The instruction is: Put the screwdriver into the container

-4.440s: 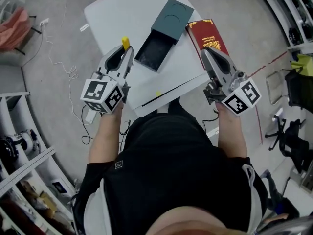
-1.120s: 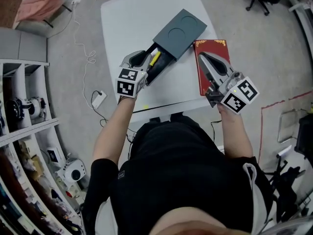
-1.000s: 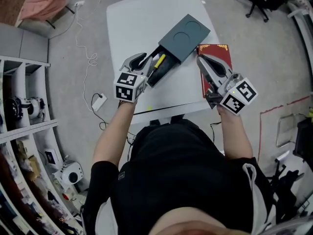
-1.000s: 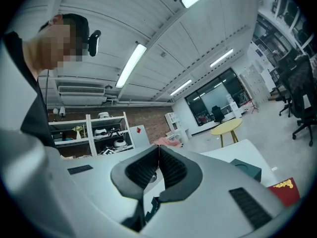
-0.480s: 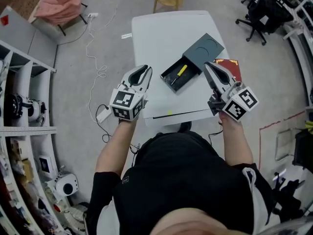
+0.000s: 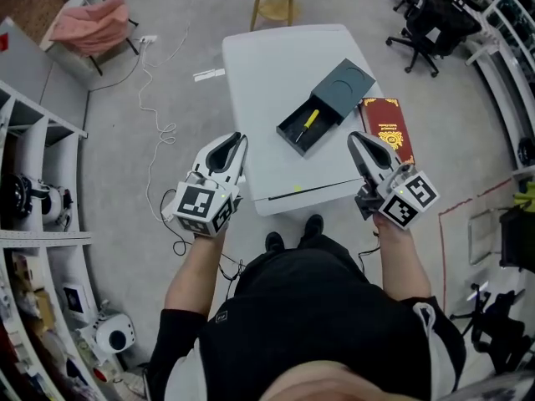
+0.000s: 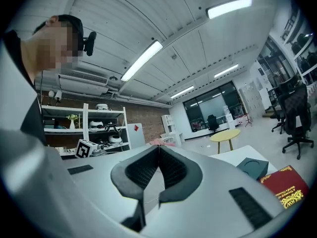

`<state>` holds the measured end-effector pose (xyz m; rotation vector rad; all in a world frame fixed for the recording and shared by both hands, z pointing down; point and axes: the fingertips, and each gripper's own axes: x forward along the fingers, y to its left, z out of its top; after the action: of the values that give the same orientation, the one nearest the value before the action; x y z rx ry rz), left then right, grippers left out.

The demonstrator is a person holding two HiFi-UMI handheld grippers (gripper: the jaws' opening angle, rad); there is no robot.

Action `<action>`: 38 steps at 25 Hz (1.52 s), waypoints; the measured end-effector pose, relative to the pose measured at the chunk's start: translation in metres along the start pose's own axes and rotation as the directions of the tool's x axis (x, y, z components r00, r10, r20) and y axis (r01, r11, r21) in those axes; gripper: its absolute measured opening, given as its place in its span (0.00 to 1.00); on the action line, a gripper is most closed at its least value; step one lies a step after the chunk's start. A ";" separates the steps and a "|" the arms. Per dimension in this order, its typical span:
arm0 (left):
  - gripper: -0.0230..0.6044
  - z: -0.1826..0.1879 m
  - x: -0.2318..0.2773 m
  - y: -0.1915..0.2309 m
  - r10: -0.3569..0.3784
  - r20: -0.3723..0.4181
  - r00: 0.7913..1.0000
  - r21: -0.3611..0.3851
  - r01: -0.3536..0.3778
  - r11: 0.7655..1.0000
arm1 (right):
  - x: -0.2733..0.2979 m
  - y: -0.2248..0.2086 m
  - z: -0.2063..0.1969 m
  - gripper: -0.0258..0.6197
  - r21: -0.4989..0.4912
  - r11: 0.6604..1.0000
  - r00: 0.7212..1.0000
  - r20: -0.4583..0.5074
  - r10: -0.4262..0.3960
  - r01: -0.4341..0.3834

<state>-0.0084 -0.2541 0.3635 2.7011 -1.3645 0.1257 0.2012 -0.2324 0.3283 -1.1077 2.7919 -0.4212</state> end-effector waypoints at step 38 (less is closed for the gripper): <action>0.08 0.027 0.027 -0.074 0.088 0.006 0.996 -0.006 -0.088 0.996 | -0.133 -0.050 0.034 0.09 -0.084 0.994 0.991 0.114 -0.063 0.073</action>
<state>0.0673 -0.2357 0.3355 2.6397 -1.4835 0.1218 0.3378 -0.1829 0.3099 -1.2081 2.7050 -0.2366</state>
